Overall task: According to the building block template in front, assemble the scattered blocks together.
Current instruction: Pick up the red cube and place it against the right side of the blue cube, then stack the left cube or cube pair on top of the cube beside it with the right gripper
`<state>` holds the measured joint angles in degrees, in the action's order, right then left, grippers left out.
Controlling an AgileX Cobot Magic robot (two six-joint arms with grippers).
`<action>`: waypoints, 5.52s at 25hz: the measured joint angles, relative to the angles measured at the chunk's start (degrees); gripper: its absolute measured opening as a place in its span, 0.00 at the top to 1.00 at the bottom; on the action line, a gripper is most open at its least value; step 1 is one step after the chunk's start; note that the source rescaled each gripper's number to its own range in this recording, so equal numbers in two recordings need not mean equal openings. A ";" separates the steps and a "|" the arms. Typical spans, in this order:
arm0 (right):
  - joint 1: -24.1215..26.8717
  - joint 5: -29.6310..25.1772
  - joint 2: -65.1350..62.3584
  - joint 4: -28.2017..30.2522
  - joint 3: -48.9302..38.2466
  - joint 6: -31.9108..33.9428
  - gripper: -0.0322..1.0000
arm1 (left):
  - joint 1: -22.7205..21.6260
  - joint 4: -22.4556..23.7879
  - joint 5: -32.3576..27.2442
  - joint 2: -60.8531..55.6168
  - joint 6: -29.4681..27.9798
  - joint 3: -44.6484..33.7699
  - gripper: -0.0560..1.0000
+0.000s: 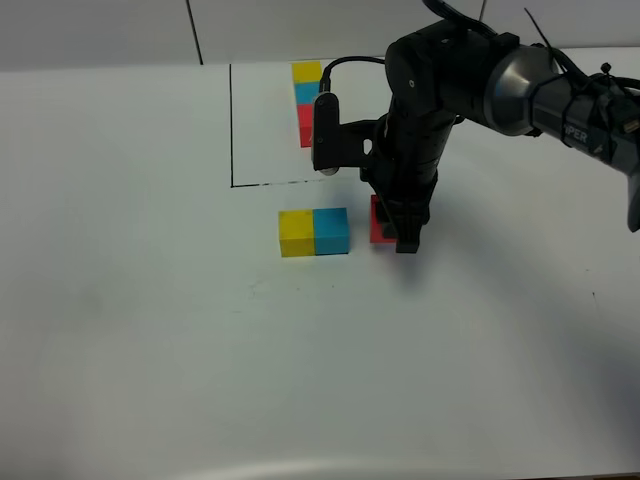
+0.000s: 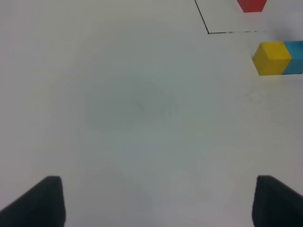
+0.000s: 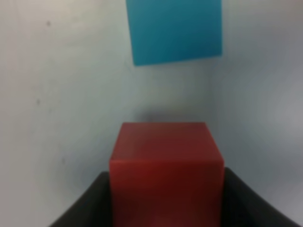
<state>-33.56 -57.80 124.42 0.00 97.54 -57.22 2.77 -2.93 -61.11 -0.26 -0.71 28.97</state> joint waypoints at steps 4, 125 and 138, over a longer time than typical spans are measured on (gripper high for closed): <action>-0.76 0.16 2.44 0.00 1.87 -0.31 0.95 | 0.00 0.00 0.00 0.00 0.00 0.00 0.15; 0.02 18.15 -35.74 12.70 -40.74 34.79 0.08 | 0.00 0.00 0.00 0.00 0.00 0.00 0.15; -5.19 0.55 -2.06 5.86 0.50 19.84 0.17 | 0.00 0.00 0.00 0.00 0.00 0.00 0.15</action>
<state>-38.76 -57.26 122.37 5.86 98.04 -37.39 2.77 -2.93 -61.11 -0.26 -0.71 28.97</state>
